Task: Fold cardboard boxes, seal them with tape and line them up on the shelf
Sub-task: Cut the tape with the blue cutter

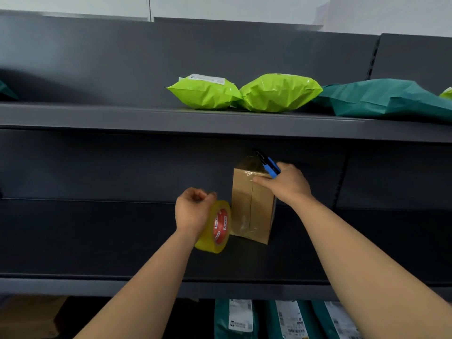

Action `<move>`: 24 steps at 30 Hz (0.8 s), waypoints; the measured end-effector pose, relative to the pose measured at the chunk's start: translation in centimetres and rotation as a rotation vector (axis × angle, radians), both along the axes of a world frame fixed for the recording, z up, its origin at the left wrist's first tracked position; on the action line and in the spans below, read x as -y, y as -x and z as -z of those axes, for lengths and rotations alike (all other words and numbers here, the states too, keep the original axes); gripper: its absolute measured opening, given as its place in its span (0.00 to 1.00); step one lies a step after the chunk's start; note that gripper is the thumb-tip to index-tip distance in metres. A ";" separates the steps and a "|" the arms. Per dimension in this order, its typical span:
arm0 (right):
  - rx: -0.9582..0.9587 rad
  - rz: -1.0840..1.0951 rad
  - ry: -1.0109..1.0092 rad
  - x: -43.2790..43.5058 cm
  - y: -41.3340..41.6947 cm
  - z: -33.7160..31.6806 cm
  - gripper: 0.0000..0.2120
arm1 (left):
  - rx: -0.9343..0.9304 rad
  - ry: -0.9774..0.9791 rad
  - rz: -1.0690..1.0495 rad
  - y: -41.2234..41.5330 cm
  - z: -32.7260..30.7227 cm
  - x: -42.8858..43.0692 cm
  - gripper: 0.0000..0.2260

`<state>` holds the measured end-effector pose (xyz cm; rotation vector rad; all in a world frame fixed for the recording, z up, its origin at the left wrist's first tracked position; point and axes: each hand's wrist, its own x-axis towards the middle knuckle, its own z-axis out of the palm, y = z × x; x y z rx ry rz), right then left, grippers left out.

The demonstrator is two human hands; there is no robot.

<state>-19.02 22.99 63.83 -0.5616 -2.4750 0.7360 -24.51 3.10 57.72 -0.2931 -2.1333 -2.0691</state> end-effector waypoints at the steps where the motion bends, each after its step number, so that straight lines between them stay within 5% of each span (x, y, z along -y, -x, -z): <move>1: -0.005 0.001 -0.001 0.0 0.1 0.0 0.32 | 0.017 -0.026 -0.027 0.4 0.4 0.3 0.08; 7: -0.040 -0.014 0.048 -0.4 0.3 0.6 0.34 | 0.160 -0.203 -0.094 2.7 2.9 1.3 0.07; 14: -0.070 -0.009 0.117 -0.4 0.7 0.7 0.31 | 0.382 -0.113 -0.133 6.0 5.3 2.8 0.06; 19: -0.108 -0.024 0.186 -0.4 0.9 1.0 0.28 | 0.511 0.138 -0.069 7.7 6.6 3.6 0.21; 24: -0.144 -0.072 0.290 -0.4 0.5 1.1 0.30 | 0.155 0.713 -0.157 6.9 4.2 3.7 0.23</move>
